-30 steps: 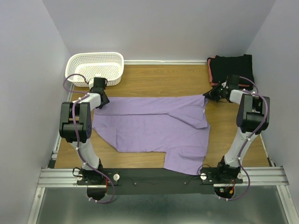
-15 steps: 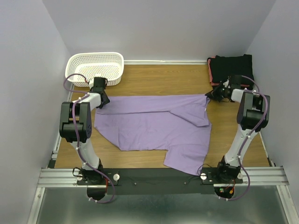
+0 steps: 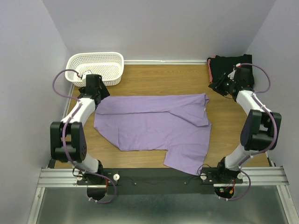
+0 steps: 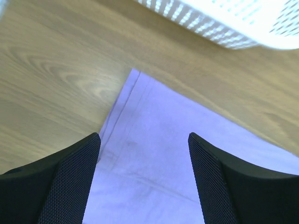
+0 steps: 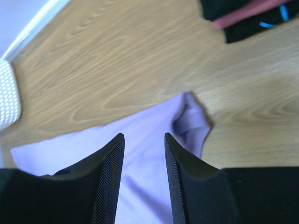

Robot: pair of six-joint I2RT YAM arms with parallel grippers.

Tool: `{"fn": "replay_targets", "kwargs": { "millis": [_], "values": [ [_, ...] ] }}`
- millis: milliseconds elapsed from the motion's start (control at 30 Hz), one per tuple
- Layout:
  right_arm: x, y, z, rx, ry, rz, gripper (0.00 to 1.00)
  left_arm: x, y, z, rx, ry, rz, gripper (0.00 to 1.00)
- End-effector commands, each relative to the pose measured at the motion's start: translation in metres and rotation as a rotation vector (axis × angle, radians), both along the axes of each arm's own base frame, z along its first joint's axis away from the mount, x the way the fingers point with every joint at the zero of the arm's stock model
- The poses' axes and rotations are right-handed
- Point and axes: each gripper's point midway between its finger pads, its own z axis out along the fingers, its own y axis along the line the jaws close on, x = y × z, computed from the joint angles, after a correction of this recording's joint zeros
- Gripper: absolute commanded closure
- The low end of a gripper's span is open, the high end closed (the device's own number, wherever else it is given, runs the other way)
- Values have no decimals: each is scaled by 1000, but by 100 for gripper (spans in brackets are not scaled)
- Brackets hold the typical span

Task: Fold and stack the t-shirts
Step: Fold the tshirt

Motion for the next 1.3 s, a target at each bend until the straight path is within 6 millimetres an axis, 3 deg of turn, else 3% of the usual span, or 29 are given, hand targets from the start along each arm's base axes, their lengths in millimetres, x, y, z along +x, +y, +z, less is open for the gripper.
{"fn": "replay_targets", "kwargs": {
  "millis": [0, 100, 200, 233, 267, 300, 333, 367, 467, 500, 700, 1033, 1200, 1267],
  "values": [
    [-25, 12, 3, -73, 21, 29, 53, -15, 2, 42, 13, -123, 0, 16],
    [-27, 30, 4, -26, 25, 76, 53, -33, -5, 65, 11, -203, -23, 16],
    [-40, 48, 4, -26, 31, 118, 53, -49, -11, 57, 16, -194, -59, 16],
    [-47, 55, -1, -48, 44, 136, 53, -54, -13, 56, 23, -192, -68, 16],
    [-59, 77, -1, -73, 61, 198, 53, -62, -16, 58, 29, -204, -83, 16],
    [-67, 87, -5, -133, 70, 246, 53, -66, -18, 58, 33, -209, -89, 15],
    [-75, 96, -10, -164, 91, 276, 53, -69, -18, 68, 45, -248, -88, 15],
    [-92, 116, -17, -200, 131, 340, 53, -75, -19, 64, 62, -243, -101, 15],
    [-118, 124, -33, -323, 183, 370, 53, -84, -24, 72, 106, -273, -111, 15],
    [-127, 136, -35, -354, 187, 404, 53, -88, -25, 69, 114, -270, -117, 15],
    [-154, 145, -58, -492, 275, 461, 53, -86, -38, 73, 107, -288, -156, 15],
    [-150, 142, -79, -630, 317, 464, 54, -84, -42, 70, 103, -276, -176, 15],
    [-146, 144, -80, -661, 313, 474, 53, -82, -42, 67, 105, -261, -181, 15],
    [-144, 156, -73, -631, 286, 498, 53, -82, -44, 65, 101, -257, -188, 15]
  ]
}}
